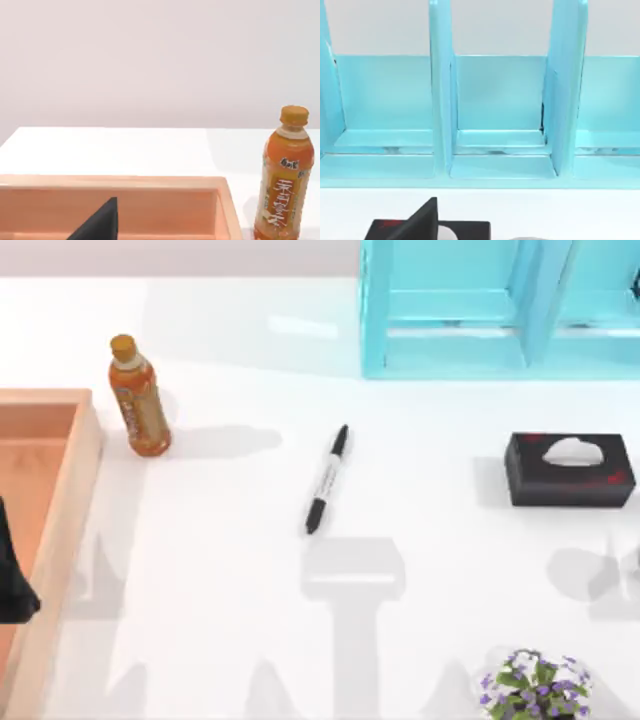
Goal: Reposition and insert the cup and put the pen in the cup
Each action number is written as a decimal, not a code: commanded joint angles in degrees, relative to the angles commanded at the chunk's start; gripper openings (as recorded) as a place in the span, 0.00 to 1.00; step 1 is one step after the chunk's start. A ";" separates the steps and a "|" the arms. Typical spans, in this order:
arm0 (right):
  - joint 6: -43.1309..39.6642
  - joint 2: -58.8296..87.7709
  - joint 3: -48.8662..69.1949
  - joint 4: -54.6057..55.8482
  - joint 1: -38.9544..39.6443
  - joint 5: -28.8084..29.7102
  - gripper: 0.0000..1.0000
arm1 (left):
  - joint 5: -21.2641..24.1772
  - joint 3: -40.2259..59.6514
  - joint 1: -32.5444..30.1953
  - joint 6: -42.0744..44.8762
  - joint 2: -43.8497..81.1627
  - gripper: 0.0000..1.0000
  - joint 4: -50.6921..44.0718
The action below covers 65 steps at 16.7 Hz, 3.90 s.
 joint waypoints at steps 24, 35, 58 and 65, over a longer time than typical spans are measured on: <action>0.00 0.00 0.00 0.00 0.00 0.00 1.00 | -0.58 74.10 11.03 12.16 88.92 1.00 -64.63; 0.00 0.00 0.00 0.00 0.00 0.00 1.00 | -0.19 85.72 12.78 13.84 101.97 1.00 -74.10; 0.00 0.00 0.00 0.00 0.00 0.00 1.00 | -0.17 68.61 13.05 14.18 106.94 0.55 -52.01; 0.00 0.00 0.00 0.00 0.00 0.00 1.00 | -0.17 68.61 13.05 14.18 106.94 0.02 -52.01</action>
